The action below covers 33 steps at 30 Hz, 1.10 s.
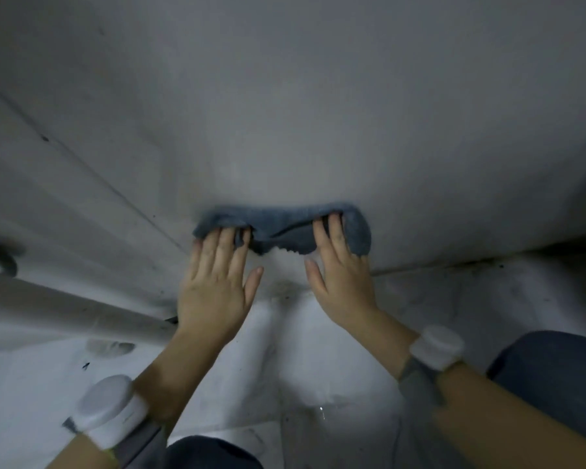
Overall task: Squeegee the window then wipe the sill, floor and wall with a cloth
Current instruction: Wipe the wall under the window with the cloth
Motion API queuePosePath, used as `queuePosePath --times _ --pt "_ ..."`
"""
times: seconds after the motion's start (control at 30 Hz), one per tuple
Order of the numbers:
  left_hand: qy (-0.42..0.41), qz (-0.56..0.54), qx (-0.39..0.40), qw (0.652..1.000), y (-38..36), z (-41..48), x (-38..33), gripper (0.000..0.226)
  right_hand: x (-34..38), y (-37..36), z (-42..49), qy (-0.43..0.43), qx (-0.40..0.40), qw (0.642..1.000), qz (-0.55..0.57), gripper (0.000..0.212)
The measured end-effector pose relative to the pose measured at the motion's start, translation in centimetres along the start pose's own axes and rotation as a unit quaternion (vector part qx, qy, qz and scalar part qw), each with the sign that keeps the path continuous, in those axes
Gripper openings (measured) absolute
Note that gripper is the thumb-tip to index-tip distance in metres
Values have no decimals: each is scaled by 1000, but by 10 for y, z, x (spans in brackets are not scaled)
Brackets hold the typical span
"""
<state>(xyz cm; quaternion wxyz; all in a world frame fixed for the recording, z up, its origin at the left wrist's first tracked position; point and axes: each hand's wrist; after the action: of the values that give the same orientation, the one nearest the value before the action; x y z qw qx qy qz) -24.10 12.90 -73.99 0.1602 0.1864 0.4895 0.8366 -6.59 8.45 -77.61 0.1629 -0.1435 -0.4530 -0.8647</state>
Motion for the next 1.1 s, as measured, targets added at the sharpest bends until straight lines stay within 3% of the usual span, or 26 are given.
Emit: queuePosePath --times 0.13,0.37,0.53,0.67,0.87,0.97,1.03,1.1 --pt "19 -18 -117 993 67 58 2 50 31 54 82 105 -146 984 0 46" --pt "129 -74 -203 968 173 133 23 59 88 143 163 196 -184 962 41 43" --pt "171 -81 -210 959 177 140 14 63 104 177 205 206 -270 936 87 38" --pt "163 -85 -197 963 158 129 2 59 75 167 176 190 -210 956 75 43" --pt "34 -11 -105 994 72 80 -34 49 -18 106 82 91 -153 983 -44 46" --pt "-56 20 -71 996 30 60 -53 47 -54 72 28 24 -57 995 -75 50" --pt "-117 44 -52 991 -17 47 -71 46 -82 41 -17 -68 26 993 -90 55" --pt "-170 100 6 980 -44 31 -71 45 -86 16 -48 -130 81 985 -78 58"
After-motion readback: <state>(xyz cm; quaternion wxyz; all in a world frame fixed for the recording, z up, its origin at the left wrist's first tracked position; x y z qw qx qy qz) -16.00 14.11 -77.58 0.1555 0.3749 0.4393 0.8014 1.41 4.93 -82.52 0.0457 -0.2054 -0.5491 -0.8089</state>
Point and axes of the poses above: each hand's wrist, its own z-axis towards the middle knuckle, its own y-axis out of the back of the hand, x = y × z, and after that the axes turned 8 degrees about y, right-handed
